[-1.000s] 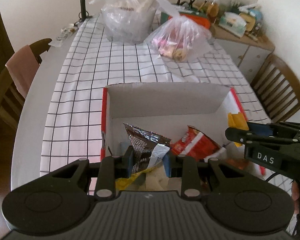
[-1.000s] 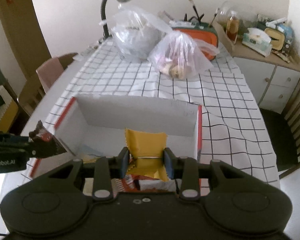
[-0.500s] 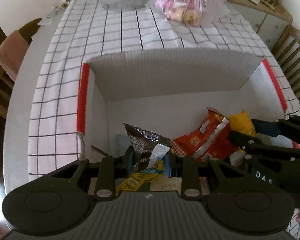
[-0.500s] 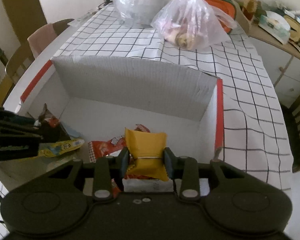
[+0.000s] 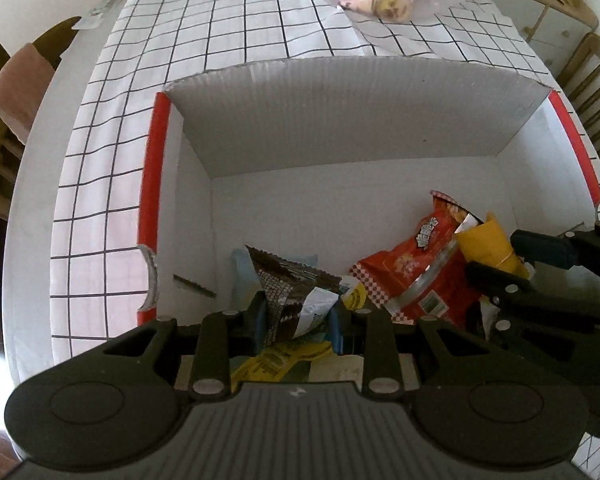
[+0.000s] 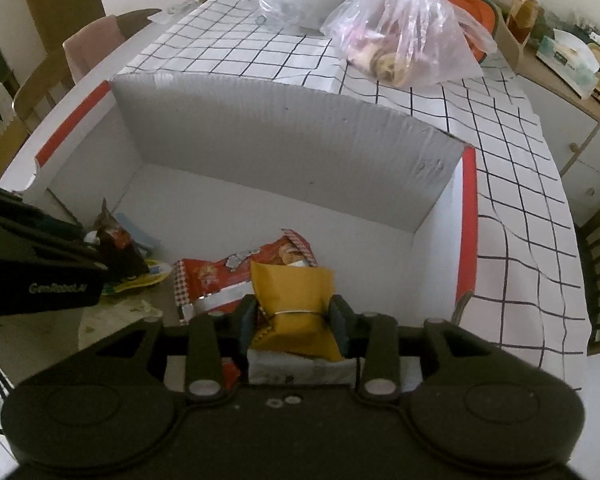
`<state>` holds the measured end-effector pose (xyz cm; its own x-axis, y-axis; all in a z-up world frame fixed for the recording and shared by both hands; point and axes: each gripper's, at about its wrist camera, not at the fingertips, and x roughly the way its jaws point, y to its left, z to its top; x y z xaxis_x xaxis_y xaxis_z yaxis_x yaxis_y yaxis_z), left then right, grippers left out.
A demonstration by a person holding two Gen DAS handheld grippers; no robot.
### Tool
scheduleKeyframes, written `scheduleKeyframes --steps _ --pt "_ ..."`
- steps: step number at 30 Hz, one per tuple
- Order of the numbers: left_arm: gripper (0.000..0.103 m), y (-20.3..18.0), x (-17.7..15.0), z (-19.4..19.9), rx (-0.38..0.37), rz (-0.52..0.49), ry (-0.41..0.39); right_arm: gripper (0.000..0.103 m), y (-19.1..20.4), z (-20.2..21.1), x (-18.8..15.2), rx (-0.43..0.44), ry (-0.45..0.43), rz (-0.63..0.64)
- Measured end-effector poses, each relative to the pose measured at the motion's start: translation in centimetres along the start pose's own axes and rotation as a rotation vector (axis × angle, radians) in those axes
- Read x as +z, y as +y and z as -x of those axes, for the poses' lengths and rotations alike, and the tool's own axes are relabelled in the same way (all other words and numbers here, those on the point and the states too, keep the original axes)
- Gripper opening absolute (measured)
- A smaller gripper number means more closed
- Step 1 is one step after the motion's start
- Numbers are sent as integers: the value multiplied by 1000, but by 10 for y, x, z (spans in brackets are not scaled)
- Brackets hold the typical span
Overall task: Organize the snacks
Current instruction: 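Lower both packets into the red box and open both tools, then withdraw both tools toward the silver bar left on the table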
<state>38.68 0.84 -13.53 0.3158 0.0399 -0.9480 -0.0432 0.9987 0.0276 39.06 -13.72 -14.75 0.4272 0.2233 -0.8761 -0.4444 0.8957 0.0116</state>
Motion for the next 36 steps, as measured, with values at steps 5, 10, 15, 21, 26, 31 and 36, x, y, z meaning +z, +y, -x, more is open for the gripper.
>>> scheduleKeyframes --steps 5,10,15,21,26,31,36 --pt "37 6 -1 13 -21 21 -25 45 -2 13 2 18 -29 -20" --pt "48 8 -4 37 -57 21 -80 48 -6 32 3 39 -68 -58" --pt "48 13 -11 63 -77 22 -137 66 -8 61 2 54 -126 -85" --pt "51 21 -28 95 -91 14 -206 73 -5 96 -2 85 -186 -109" --pt "54 31 -46 124 -109 11 -265 82 8 127 -9 97 -238 -94" --pt "63 36 -68 148 -109 0 -317 86 20 149 -21 105 -269 -100" --pt "64 40 -92 165 -117 -15 -349 88 33 168 -38 113 -293 -105"
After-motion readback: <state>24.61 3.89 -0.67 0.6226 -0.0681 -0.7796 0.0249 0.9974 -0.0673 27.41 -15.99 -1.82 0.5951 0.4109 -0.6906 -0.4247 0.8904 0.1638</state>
